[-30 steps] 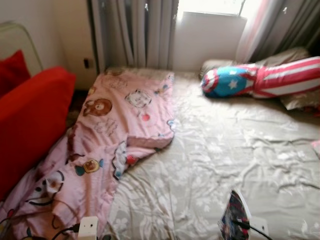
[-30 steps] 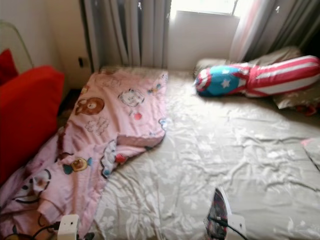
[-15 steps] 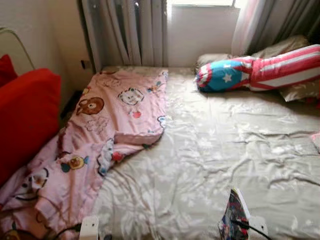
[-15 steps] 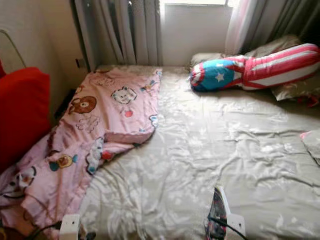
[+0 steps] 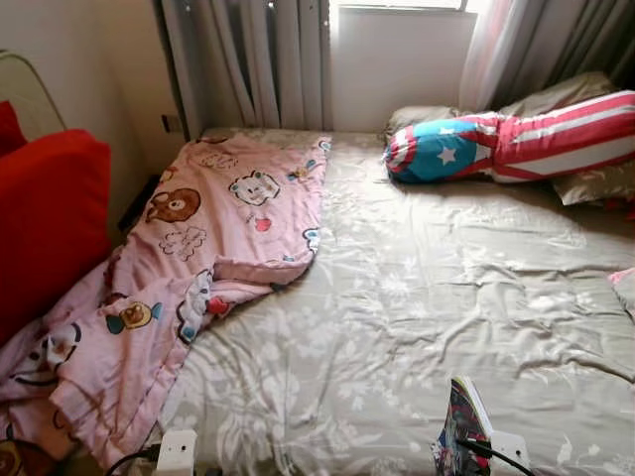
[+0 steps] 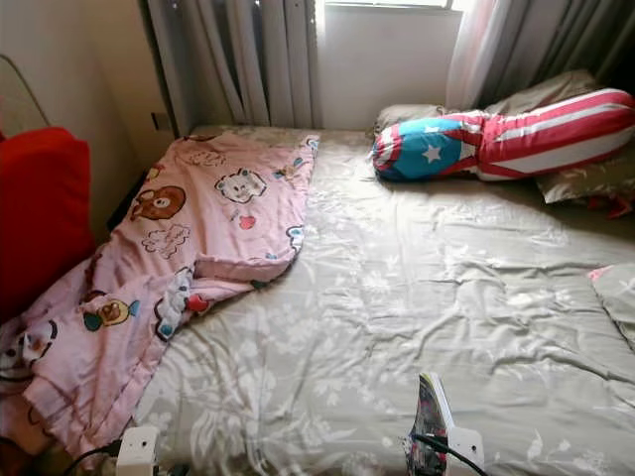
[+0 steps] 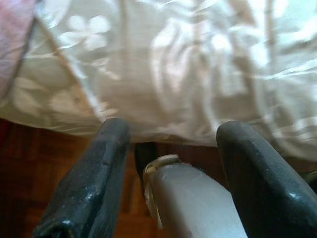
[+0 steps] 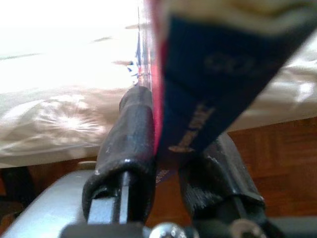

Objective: Clean up the room

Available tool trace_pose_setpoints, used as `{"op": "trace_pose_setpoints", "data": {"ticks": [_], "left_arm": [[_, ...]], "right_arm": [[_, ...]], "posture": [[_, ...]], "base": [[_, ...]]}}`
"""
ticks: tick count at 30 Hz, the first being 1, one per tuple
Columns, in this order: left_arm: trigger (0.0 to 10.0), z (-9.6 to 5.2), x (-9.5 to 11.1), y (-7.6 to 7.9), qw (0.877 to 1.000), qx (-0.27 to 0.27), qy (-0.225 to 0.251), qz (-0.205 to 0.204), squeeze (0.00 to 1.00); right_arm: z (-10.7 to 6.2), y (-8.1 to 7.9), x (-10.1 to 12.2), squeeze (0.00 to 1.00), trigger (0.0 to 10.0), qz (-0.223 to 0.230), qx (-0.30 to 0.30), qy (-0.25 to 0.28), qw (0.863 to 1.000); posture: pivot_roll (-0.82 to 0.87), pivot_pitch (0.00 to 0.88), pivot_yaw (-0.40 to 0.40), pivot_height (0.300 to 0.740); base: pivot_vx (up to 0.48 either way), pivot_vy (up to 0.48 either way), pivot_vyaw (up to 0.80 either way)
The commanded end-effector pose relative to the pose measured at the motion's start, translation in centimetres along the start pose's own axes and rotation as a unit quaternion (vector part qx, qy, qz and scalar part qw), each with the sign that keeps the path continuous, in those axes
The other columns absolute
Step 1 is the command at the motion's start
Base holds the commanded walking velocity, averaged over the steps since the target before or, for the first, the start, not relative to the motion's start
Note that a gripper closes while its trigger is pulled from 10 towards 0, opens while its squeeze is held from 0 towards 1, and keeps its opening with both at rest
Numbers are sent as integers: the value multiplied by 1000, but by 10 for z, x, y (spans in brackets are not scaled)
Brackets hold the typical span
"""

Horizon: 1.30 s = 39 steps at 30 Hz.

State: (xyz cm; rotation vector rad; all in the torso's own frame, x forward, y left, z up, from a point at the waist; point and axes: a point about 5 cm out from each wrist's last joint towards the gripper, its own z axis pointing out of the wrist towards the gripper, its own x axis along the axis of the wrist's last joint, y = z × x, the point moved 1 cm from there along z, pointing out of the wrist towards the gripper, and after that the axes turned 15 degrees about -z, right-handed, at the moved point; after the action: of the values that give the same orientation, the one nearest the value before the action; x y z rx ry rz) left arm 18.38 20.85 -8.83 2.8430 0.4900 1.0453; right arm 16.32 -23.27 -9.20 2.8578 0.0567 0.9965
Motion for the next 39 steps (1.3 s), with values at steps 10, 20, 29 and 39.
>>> {"op": "trace_pose_setpoints", "data": {"ticks": [10, 20, 29, 39], "left_arm": [[10000, -1, -1, -6, 1000, 5, -6, 8, 0], [10000, -2, -2, -6, 1000, 4, -7, 9, 0], [10000, -2, -2, -6, 1000, 3, -7, 10, 0], [10000, -2, -1, -6, 1000, 2, -7, 11, 0]], "right_arm": [[2, -2, 7, 0, 10000, -6, 2, 13, 1000], [2, -2, 7, 0, 10000, -7, 3, 12, 1000], [2, -2, 7, 0, 10000, -7, 3, 12, 1000], [2, -2, 7, 0, 10000, -6, 3, 12, 1000]], "posture": [[-45, 0, -48, 738], [-46, 0, -49, 738], [-46, 0, -49, 738], [-49, 0, -50, 738]], "base": [[0, -313, 0], [0, -315, 0], [0, -314, 0], [0, -315, 0]]}}
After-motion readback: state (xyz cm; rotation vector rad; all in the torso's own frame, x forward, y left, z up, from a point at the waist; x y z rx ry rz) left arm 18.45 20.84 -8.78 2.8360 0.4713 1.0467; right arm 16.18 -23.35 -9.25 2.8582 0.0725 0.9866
